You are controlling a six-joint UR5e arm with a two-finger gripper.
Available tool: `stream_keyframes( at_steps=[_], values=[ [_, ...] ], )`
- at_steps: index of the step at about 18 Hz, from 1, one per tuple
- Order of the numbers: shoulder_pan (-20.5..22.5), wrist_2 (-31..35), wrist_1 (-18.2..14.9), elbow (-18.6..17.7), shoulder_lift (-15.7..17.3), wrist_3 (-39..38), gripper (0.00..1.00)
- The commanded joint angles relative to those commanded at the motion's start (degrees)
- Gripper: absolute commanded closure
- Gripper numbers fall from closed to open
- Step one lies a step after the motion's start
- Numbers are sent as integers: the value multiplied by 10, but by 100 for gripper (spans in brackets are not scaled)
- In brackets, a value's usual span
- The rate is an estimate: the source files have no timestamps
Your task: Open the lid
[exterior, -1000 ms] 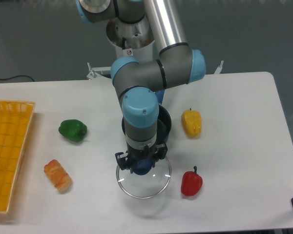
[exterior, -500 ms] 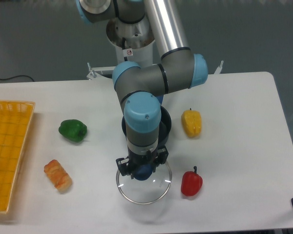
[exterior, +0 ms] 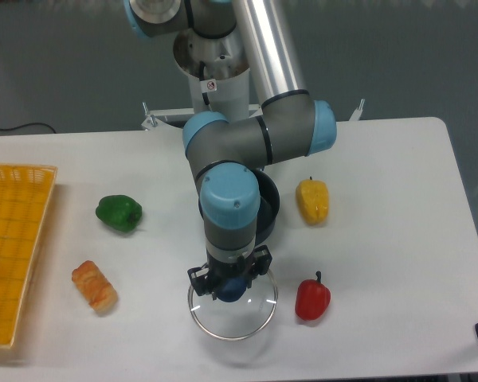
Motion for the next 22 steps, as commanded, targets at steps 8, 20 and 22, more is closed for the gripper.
stream_keyframes(
  at_steps=[8,20,22],
  values=[
    [-12,2,0,-11,-11,3,60],
    [-18,2,1,-24,-24,7,60],
    [-18,2,1,-24,-24,7,60]
  ],
)
